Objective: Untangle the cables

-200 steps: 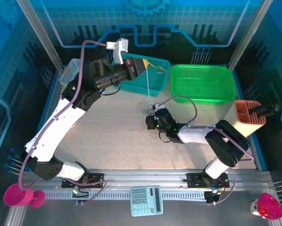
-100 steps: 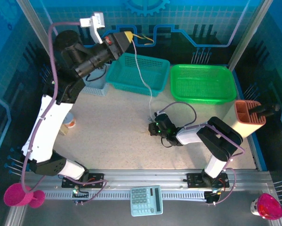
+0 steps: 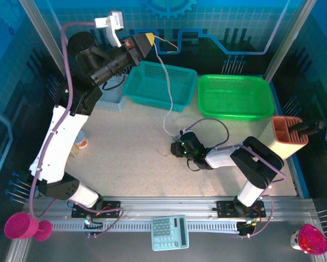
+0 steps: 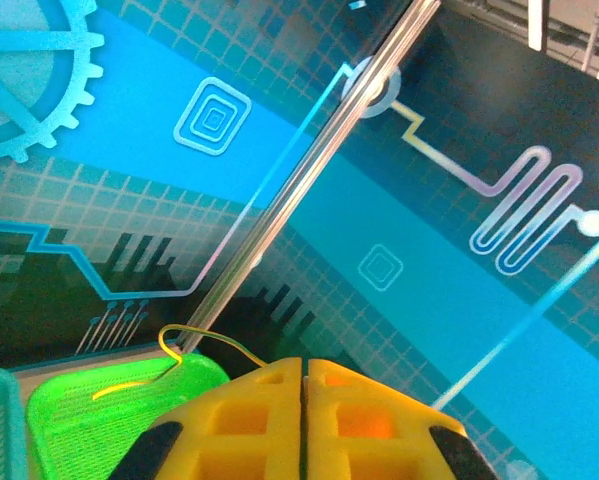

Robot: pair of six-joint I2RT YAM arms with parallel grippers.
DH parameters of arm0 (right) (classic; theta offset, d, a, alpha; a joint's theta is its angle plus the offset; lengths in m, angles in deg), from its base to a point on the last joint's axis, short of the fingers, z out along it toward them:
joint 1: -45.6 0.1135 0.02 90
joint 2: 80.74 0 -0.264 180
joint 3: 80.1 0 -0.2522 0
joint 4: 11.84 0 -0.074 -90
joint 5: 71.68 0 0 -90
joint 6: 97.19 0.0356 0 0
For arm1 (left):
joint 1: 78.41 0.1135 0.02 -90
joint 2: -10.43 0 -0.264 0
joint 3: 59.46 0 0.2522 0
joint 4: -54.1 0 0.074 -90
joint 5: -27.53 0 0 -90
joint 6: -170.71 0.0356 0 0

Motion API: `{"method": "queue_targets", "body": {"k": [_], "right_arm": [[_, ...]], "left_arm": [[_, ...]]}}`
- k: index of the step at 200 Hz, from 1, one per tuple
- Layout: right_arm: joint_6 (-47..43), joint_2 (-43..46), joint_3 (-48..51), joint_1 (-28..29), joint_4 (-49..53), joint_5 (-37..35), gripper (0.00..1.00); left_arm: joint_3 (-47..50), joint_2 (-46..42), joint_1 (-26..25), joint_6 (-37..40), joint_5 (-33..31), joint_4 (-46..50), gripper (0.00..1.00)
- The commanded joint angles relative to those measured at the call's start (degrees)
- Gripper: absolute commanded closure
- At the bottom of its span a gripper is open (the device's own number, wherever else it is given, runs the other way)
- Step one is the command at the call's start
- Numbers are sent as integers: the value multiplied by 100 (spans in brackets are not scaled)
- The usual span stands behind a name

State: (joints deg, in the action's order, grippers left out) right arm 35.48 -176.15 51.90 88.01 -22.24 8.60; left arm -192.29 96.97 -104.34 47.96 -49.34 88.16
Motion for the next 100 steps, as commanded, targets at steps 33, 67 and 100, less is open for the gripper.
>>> {"method": "queue_targets", "body": {"k": [33,67,100], "right_arm": [[-298,953,-182,9,1249,225,38],[-637,1702,-391,6,2099,146,30],[-910,2415,-589,-5,2828,-11,30]], "left_arm": [[947,-229,78,296,253,-396,100],[1639,-516,124,400,252,-635,100],[2072,-697,174,428,326,-754,100]]}}
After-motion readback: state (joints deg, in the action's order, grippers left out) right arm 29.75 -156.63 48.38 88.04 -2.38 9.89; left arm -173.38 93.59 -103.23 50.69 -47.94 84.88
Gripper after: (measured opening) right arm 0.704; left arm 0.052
